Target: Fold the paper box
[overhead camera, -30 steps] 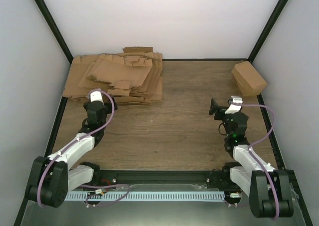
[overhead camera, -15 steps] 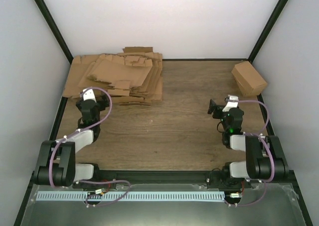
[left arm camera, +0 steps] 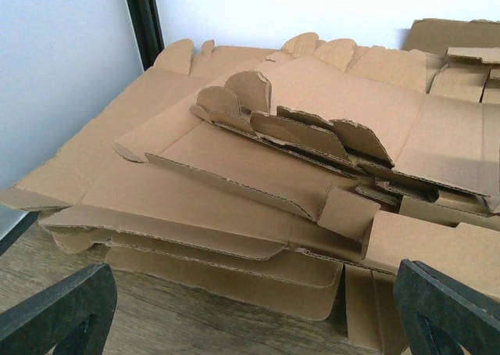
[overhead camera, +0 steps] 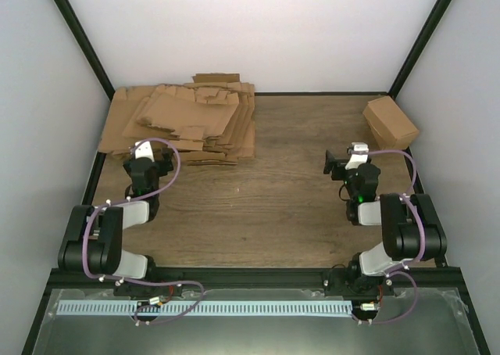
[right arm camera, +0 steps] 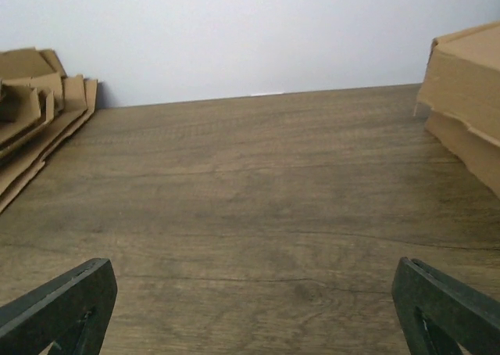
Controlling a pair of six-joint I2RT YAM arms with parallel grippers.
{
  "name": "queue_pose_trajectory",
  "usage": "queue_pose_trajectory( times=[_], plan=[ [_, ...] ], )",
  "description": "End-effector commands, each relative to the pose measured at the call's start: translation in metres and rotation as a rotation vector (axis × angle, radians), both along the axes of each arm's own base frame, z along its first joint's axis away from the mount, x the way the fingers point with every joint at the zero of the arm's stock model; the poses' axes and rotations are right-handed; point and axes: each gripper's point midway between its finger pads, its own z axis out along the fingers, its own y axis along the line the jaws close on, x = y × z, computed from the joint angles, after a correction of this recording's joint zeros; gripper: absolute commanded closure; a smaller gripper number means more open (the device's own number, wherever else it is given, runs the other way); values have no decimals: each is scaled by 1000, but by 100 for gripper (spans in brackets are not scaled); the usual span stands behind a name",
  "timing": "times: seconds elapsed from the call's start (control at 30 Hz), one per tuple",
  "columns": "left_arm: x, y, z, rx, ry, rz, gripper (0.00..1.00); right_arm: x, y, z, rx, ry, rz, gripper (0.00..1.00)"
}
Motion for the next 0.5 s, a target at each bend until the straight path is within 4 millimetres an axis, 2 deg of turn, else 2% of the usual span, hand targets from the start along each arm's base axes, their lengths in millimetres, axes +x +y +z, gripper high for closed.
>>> queue_pose_trajectory(
  times=[0.0,0.47],
  plan=[
    [5,0,13,-2,-56,-9,0,13,4,15,-46,-50,40,0],
    [5,4,14,10,-64,7,0,12,6,15,-52,-54,53,0]
  ],
)
